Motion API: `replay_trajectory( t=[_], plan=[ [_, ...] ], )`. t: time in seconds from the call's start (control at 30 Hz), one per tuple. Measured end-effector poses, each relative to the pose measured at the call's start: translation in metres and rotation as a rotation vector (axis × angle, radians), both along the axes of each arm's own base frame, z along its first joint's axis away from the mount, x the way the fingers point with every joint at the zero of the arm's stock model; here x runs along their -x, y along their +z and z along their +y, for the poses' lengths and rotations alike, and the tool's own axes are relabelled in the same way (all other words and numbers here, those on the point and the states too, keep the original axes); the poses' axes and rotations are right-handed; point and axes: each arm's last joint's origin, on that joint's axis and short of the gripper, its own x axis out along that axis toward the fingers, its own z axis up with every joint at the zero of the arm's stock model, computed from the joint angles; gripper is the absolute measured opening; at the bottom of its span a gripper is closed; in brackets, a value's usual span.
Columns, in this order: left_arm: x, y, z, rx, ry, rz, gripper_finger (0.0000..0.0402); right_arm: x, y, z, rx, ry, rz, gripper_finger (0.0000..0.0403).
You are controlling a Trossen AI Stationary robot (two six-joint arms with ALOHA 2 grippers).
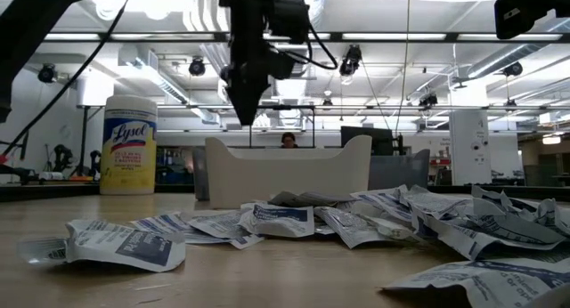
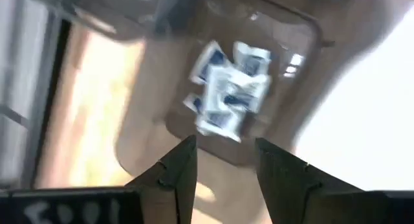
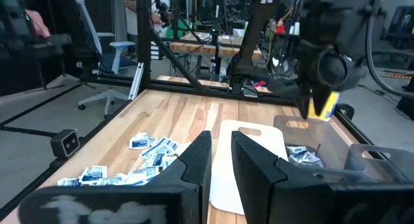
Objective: Pick & Place First Aid Supplies
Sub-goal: Adjust the white bin
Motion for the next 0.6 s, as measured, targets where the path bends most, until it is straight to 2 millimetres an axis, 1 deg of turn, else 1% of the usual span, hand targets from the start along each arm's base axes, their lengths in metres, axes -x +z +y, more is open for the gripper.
replay_trajectory(
  t=[0.1, 0.27, 0.43, 0.6],
  plan=[
    [0.002, 0.007, -0.015, 0.088, 0.084, 0.005, 0.0147, 0.000, 0.000, 0.000, 0.000, 0.000, 0.000, 0.0059],
    [0.002, 0.006, -0.050, 0.233, 0.189, 0.025, 0.0147, 0.000, 0.000, 0.000, 0.000, 0.000, 0.000, 0.0059],
    [0.003, 0.002, -0.087, 0.254, 0.252, 0.036, 0.0147, 0.000, 0.000, 0.000, 0.000, 0.000, 0.000, 0.0059],
    [0.008, 0.003, -0.122, 0.258, 0.299, 0.045, 0.0147, 0.000, 0.000, 0.000, 0.001, 0.000, 0.000, 0.0059]
  ],
)
